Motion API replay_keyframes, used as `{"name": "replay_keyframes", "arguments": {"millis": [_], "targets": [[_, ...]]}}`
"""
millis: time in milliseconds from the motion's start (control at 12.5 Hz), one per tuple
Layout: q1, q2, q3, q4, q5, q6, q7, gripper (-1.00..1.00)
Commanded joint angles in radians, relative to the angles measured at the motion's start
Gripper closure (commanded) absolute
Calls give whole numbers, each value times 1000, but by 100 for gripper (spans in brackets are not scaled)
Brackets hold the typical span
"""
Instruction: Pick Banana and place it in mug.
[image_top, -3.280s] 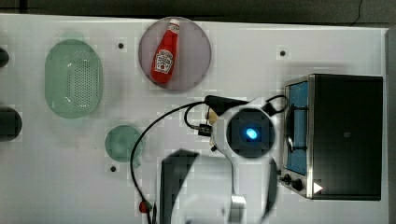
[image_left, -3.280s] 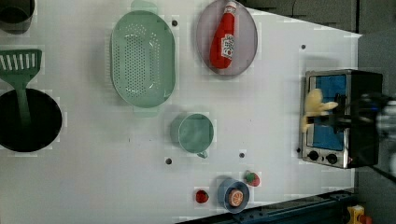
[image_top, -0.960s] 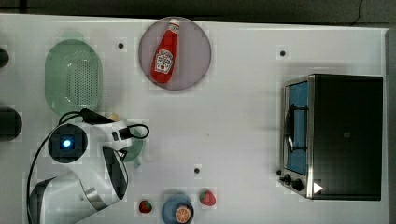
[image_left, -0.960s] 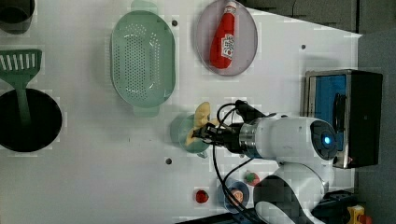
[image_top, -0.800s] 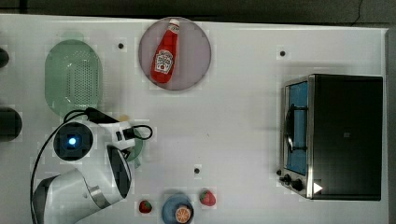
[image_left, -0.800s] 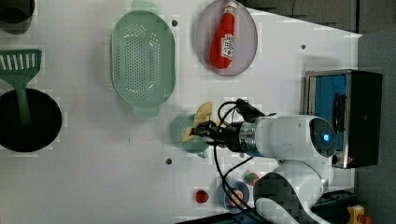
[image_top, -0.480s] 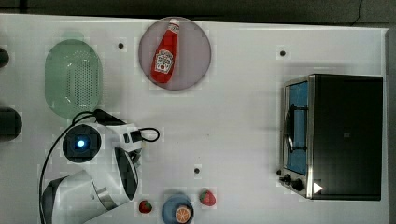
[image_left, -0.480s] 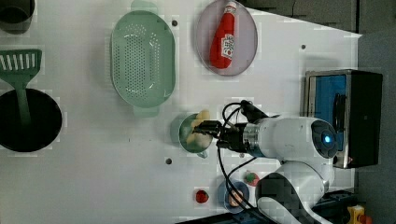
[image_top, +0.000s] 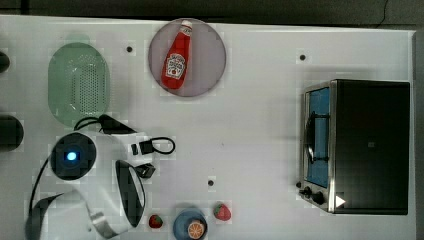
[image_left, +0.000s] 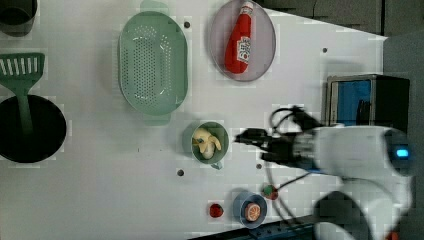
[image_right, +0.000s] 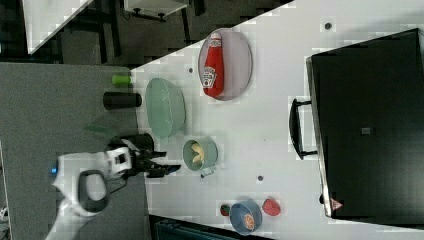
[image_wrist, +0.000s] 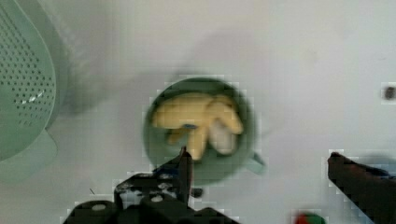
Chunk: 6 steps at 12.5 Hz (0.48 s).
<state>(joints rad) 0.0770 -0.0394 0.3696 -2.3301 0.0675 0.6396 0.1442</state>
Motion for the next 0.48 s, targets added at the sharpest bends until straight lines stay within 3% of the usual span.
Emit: {"name": "replay_keyframes", "arguments": {"millis": [80,240,480], "targets": [[-47,-128,-118,171,4,-220,18,-100],[-50,-149,-215,277,3,-375,14,-100],[-51,-149,-344,396,-9,-461,-52,-100]]}}
